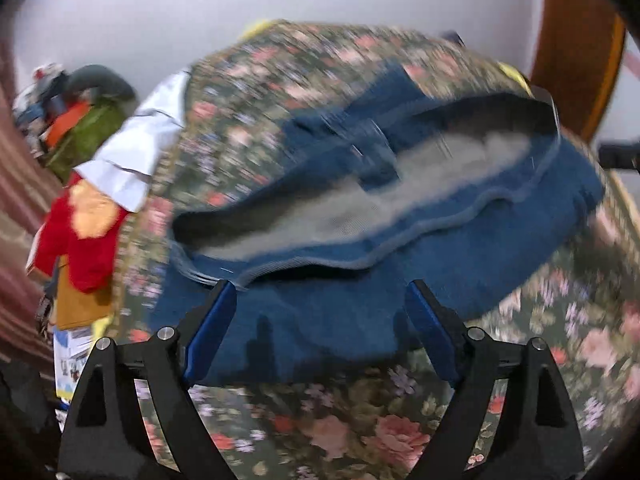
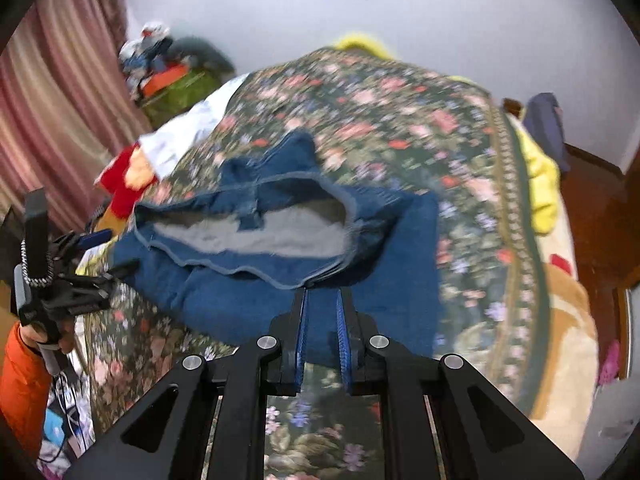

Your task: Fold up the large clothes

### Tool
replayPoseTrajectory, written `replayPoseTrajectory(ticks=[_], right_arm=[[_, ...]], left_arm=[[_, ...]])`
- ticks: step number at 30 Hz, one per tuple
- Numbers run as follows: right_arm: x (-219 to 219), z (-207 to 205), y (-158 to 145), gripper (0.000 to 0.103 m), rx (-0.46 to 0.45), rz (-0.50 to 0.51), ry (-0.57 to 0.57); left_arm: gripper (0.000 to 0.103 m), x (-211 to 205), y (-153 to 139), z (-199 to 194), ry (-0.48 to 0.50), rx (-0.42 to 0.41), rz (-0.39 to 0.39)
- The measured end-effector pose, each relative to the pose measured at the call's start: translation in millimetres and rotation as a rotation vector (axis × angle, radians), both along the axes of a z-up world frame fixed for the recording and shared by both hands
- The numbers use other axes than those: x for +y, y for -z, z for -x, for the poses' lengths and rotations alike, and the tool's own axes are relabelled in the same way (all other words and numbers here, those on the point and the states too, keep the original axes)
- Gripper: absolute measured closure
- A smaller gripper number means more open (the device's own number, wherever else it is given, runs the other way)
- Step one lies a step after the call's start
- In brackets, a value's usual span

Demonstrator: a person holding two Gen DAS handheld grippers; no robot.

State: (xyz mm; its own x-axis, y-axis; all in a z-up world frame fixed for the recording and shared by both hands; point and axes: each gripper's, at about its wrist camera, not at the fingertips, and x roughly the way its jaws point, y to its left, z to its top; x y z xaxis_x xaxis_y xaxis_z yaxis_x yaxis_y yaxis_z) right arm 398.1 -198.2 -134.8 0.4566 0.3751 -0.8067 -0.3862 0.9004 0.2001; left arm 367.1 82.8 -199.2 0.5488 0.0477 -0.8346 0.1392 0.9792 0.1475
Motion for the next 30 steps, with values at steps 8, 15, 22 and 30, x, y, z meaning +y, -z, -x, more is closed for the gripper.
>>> replayPoseTrajectory(ticks=[8,15,22,30], right_arm=[[52.6,-14.4,71.3,0.093,0.067,0.231,-0.173],[53.8,-69.4,78.4,0.094,0.141,0.133,-0.201],[39.4,-147.4,56.6,0.094,0.093,-0.087,-0.019],[29.4,-160.3,10.1,0.093,-0.091,-0.058,0.150]], left_arm=[[0.015,-9.7,46.1,-35.4,0.029,0.051,-0.037],[0.023,32.7,38.4,-103.3,-0.047,0.095,0.070],[0.023,65.1,16.1,-171.4,-0.230,0.013,-0.009],[0.023,106.6,-34.4,-150.9,-0.290,-0.085,0.027]])
